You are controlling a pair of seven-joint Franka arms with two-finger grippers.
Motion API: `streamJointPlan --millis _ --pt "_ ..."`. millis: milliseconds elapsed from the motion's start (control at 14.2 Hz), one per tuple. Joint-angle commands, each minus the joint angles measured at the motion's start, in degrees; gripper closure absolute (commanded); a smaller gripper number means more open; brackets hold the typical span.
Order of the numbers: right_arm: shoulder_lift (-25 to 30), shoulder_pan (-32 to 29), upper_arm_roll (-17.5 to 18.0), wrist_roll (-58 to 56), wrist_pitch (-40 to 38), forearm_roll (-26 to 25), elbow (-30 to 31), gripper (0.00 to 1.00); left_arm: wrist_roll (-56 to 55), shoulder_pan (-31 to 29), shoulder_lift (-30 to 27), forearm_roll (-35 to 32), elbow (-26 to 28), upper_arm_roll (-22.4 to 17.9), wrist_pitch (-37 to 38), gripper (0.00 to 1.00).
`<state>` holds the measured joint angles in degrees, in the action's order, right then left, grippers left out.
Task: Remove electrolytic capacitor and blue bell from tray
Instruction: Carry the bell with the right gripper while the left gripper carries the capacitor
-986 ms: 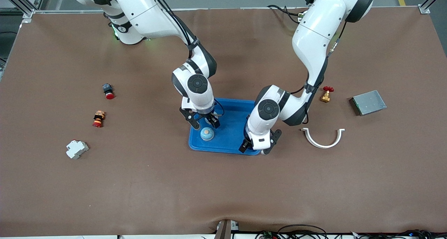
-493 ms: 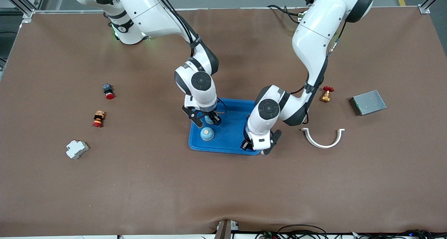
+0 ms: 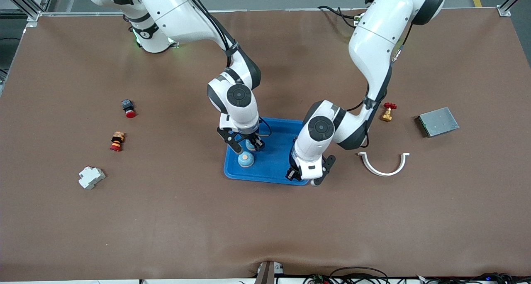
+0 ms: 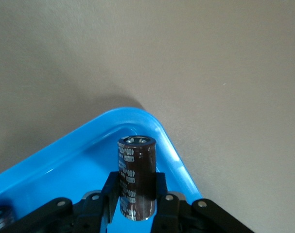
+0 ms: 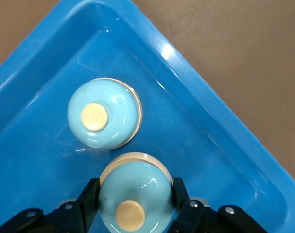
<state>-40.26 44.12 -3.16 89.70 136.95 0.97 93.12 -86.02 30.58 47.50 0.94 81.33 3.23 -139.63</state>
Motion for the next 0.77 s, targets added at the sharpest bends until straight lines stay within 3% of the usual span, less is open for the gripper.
streamJointPlan --millis 0,141,282,493,704 --pt "5.79 -2.19 0.43 -4.93 -7.71 -0.1 0.83 1.0 -0.99 -1.05 -4.07 -1.29 0.23 -0.33 4.96 0.9" --pt "10.0 -4.47 0.52 -10.3 -9.85 0.16 3.53 1.0 1.45 -3.24 -7.14 -1.46 0.23 -0.07 8.65 0.9" --pt "15.71 -7.02 0.52 -17.24 -9.59 2.35 8.98 1.0 8.2 -5.0 -10.57 -1.12 0.23 0.02 16.89 0.91" --pt "26.69 -11.59 0.52 -28.31 -9.59 3.86 20.22 1.0 22.17 -9.04 -15.5 -0.41 0.49 0.37 27.53 0.91" --pt "35.32 -17.12 0.43 -39.82 -9.07 3.86 31.38 1.0 31.33 -11.24 -18.58 -0.32 1.8 0.37 33.09 0.91"
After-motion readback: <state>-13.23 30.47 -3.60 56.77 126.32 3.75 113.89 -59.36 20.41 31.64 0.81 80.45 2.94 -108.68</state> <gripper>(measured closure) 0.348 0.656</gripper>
